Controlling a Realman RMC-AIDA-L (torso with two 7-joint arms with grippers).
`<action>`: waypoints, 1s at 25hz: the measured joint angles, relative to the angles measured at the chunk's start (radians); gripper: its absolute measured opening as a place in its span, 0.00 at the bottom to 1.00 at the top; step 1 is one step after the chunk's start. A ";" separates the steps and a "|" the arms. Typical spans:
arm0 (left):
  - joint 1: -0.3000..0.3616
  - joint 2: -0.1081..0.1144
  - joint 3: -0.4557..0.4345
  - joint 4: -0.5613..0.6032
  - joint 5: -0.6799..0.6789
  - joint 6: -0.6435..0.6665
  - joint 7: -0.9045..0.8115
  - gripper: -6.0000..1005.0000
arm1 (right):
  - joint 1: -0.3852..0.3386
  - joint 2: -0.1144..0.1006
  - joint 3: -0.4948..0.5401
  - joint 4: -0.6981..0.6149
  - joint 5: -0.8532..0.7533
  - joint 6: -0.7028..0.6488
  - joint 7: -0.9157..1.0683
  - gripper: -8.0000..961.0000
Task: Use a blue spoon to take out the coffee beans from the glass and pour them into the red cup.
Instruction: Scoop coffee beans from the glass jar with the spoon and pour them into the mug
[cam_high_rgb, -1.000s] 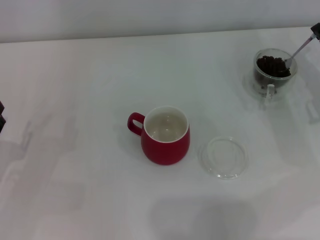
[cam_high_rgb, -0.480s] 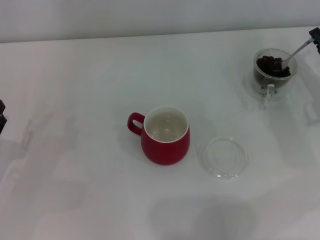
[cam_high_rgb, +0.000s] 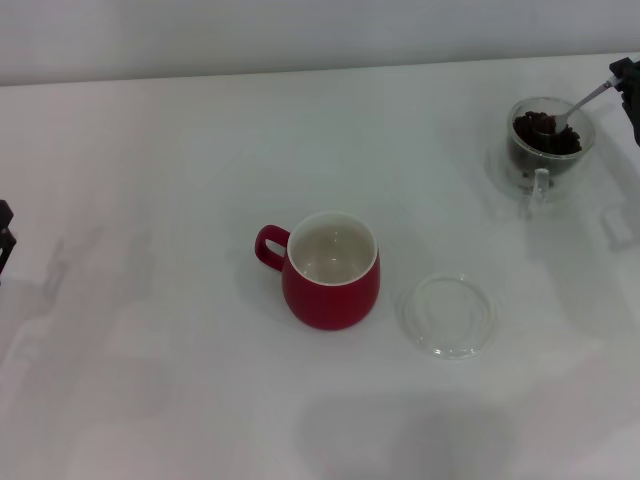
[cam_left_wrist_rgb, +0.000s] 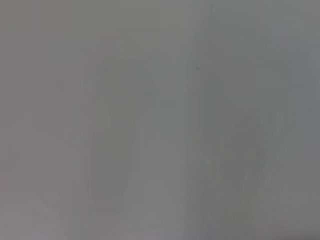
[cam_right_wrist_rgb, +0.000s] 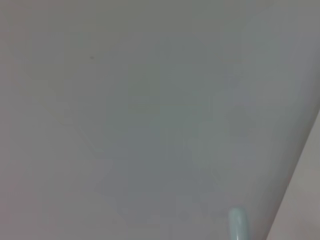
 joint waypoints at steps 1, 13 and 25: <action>0.000 -0.001 0.000 -0.001 0.000 0.000 0.000 0.59 | -0.001 0.000 -0.004 -0.002 -0.002 0.004 0.018 0.15; -0.001 -0.001 0.000 -0.006 -0.001 0.015 0.000 0.59 | -0.017 0.004 -0.073 -0.018 -0.002 0.098 0.102 0.15; 0.004 -0.004 0.004 -0.006 0.000 0.016 0.000 0.59 | -0.052 0.011 -0.118 0.005 -0.002 0.218 0.149 0.15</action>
